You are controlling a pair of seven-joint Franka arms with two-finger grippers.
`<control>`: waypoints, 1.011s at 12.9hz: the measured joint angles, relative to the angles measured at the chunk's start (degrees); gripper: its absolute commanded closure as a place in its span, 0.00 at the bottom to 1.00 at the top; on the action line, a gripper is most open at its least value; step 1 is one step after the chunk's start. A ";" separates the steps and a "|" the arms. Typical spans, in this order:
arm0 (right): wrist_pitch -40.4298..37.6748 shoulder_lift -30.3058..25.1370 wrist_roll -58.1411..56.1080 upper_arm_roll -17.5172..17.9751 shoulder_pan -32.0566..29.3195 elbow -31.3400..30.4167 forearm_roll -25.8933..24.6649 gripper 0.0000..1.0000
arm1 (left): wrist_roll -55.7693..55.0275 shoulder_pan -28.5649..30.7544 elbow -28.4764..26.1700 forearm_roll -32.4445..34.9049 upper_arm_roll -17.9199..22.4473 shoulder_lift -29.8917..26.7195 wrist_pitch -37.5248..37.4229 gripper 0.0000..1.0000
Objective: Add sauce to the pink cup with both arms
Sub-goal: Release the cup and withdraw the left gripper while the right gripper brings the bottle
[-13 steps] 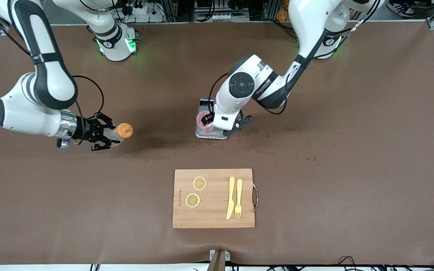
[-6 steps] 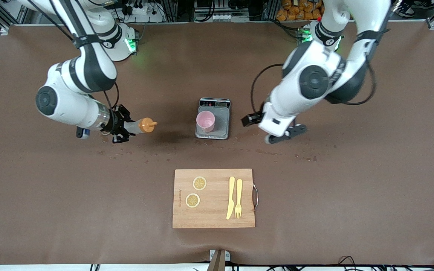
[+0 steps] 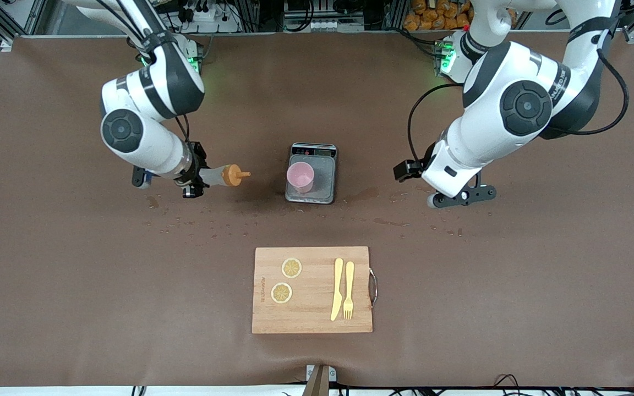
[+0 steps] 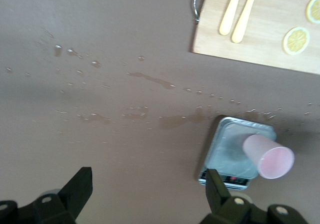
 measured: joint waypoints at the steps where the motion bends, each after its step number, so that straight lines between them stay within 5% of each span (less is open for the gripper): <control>1: -1.66 -0.01 1.82 0.01 0.87 0.94 -1.60 0.56 | 2.39 0.44 -0.24 0.71 0.02 -0.50 -0.35 0.00; 9: -9.56 1.52 21.19 0.10 12.80 3.46 -13.80 0.58 | 30.02 2.02 -1.76 2.91 11.43 -9.11 -9.51 0.00; 13: -12.90 6.63 27.59 0.10 15.71 7.98 -17.84 0.58 | 33.34 3.88 -1.75 6.87 12.33 -13.08 -12.64 0.00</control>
